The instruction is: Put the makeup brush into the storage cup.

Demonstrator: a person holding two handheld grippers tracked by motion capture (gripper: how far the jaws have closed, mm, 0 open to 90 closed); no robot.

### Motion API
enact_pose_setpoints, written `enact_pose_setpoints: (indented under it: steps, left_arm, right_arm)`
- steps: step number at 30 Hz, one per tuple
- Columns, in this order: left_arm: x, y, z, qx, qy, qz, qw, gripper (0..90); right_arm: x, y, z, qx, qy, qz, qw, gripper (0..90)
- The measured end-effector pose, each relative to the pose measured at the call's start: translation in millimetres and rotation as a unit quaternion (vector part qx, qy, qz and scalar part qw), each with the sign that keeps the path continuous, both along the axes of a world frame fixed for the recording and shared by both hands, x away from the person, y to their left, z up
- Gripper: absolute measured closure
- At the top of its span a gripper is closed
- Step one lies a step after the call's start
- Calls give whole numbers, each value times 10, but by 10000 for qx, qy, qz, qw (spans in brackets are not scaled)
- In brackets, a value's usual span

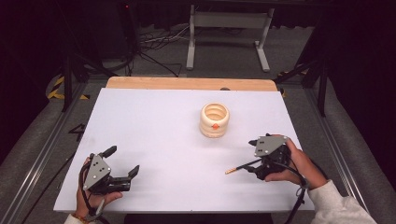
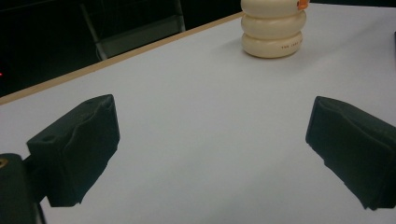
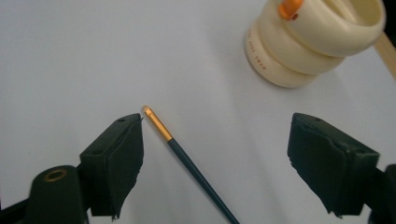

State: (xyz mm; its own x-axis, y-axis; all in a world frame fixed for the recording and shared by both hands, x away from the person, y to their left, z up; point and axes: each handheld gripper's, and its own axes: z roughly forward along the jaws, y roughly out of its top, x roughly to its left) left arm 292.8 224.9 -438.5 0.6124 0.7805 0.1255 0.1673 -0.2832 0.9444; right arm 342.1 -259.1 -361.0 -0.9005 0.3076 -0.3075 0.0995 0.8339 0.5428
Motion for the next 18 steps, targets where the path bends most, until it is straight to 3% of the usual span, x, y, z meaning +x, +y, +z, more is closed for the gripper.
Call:
enact_pose_setpoints:
  steps: [3,7,10,15,16,17,18]
  left_arm:
    - [5,-2,-7,10,27,-14,10000,37]
    - [9,-8,-13,57,36,-58,10000,39]
    - [8,-18,-16,60,44,-85,9999,39]
    - [10,-24,-23,70,57,-122,9999,39]
    - [11,-23,-23,77,69,-126,9999,39]
    - [14,-23,-26,83,71,-134,9999,39]
    - [14,-24,-26,84,74,-134,9998,39]
  right_arm:
    - [50,170,-52,-441,180,272,9985,255]
    - [104,311,-121,-834,382,553,9942,327]
    - [138,406,-172,-1193,518,700,9890,390]
    - [208,525,-291,-1585,734,954,9800,455]
    - [208,525,-291,-1585,734,954,9800,455]
    - [241,561,-343,-1746,784,985,9766,461]
    - [255,574,-357,-1785,829,996,9754,478]
